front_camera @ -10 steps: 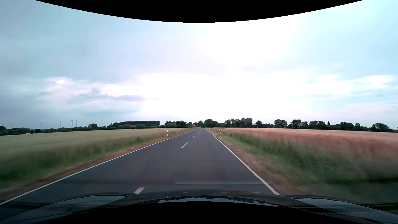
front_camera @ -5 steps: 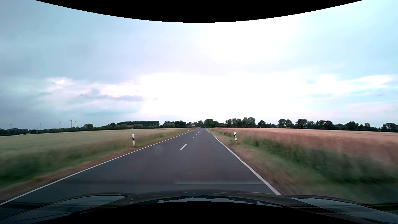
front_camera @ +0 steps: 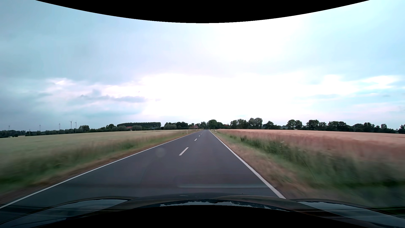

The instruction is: Follow the waypoints while adhering to traffic rules and regulations

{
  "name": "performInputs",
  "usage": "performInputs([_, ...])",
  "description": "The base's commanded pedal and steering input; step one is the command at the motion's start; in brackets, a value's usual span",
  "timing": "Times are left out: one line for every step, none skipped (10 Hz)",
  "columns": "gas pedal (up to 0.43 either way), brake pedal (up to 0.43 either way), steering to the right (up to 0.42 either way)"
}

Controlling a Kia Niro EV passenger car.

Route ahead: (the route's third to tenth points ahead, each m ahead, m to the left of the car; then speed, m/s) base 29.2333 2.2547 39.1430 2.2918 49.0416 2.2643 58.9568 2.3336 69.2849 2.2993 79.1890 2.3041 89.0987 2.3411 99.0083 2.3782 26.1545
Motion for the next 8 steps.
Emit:
performInputs([0.000,0.079,-0.001])
performInputs([0.000,0.073,-0.001])
performInputs([0.000,0.043,-0.002])
performInputs([0.000,0.000,-0.001])
performInputs([0.000,0.000,-0.001])
performInputs([0.000,0.000,-0.002])
performInputs([0.000,0.000,-0.003])
performInputs([0.000,0.000,-0.004])
